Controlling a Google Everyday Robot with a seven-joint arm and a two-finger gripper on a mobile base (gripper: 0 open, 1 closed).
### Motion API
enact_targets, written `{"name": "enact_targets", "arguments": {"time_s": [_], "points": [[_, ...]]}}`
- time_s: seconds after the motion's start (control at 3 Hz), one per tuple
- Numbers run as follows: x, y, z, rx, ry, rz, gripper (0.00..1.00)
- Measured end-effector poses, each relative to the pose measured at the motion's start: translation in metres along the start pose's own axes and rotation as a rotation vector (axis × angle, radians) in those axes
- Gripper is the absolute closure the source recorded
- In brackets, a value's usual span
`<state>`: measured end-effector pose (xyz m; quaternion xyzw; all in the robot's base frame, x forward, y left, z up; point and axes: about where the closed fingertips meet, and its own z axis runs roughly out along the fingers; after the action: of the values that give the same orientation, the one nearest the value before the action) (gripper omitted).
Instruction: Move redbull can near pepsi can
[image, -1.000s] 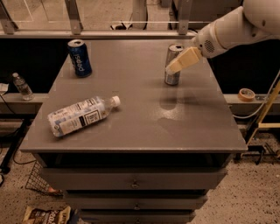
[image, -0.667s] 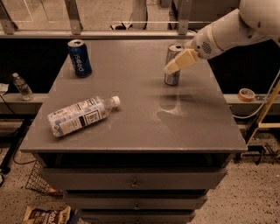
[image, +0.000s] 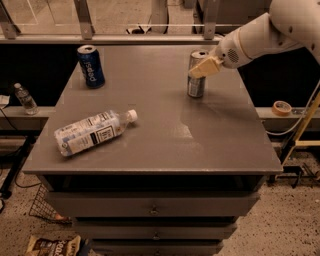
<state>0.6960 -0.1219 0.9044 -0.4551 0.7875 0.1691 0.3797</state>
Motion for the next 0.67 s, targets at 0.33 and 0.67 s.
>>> {"name": "enact_targets", "arguments": {"time_s": [0.33,0.67], "points": [[-0.011,-0.005,-0.008,0.012,-0.019,-0.032,0.85],[-0.026,-0.015,-0.031,0.045,-0.035,-0.095,1.00]]}}
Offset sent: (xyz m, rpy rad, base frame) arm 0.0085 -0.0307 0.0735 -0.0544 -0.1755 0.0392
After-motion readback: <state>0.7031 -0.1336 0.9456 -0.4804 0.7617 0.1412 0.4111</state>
